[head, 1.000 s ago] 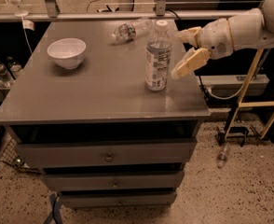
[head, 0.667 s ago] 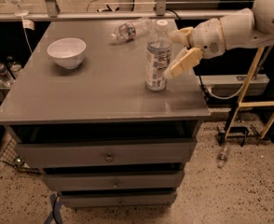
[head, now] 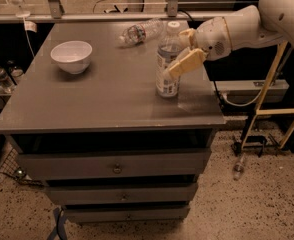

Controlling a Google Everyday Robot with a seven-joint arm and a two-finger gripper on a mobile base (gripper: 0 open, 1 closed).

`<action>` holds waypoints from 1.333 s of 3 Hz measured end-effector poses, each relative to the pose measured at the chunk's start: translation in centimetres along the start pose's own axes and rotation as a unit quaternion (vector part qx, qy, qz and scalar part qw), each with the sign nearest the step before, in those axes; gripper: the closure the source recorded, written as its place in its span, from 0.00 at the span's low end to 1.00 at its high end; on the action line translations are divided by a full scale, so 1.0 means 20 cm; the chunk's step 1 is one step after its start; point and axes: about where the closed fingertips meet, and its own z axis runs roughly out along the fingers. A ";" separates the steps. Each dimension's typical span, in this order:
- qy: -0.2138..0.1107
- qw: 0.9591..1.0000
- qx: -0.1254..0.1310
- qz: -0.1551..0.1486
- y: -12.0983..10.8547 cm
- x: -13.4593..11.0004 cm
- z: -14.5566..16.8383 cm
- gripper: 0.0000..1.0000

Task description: Knock blue plastic bottle over

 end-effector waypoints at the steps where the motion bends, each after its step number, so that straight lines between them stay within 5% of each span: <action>1: 0.001 1.000 -0.004 -0.001 0.01 -0.02 0.02 0.43; 2: -0.003 1.000 -0.007 0.002 0.01 -0.02 0.03 0.66; 3: 0.028 0.999 0.014 -0.018 0.00 -0.05 0.00 0.90; 4: 0.116 0.990 0.050 -0.056 -0.01 -0.09 -0.02 1.00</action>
Offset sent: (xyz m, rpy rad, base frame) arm -0.0008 0.0040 0.0017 0.0161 0.0160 0.0063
